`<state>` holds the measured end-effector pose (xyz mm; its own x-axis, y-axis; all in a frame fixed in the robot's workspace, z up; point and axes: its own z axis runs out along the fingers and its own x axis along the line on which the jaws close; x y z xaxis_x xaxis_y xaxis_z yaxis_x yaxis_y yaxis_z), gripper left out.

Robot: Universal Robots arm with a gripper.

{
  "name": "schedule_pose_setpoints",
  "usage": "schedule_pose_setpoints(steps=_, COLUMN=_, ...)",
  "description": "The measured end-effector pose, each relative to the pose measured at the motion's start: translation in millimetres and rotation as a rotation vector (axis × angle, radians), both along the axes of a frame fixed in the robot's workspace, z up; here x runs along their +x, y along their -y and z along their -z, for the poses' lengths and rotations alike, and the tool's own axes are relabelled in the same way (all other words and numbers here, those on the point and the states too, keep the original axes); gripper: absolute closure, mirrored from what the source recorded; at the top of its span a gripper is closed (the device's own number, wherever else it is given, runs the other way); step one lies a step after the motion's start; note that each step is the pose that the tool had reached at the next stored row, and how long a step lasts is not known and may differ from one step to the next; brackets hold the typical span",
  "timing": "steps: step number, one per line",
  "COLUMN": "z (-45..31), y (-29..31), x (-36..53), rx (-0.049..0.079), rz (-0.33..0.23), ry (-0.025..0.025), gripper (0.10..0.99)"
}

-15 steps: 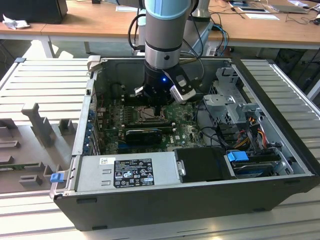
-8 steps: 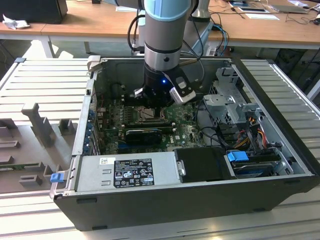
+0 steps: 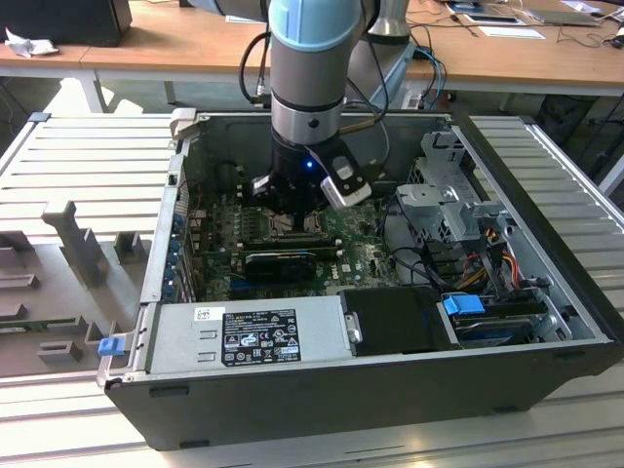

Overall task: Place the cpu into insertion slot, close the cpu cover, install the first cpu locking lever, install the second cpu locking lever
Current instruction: 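Install the second cpu locking lever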

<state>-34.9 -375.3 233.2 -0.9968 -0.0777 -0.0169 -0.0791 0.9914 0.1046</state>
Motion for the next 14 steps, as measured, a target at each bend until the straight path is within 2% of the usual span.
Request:
schedule_pose_setpoints(steps=7, z=2.1, y=0.0, x=-0.4, rx=0.007, rz=0.000, ry=0.0000, gripper=0.980)
schedule_pose_setpoints(steps=14, z=5.0, y=0.0, x=-1.5, rx=0.009, rz=0.000, ry=0.0000, gripper=0.980)
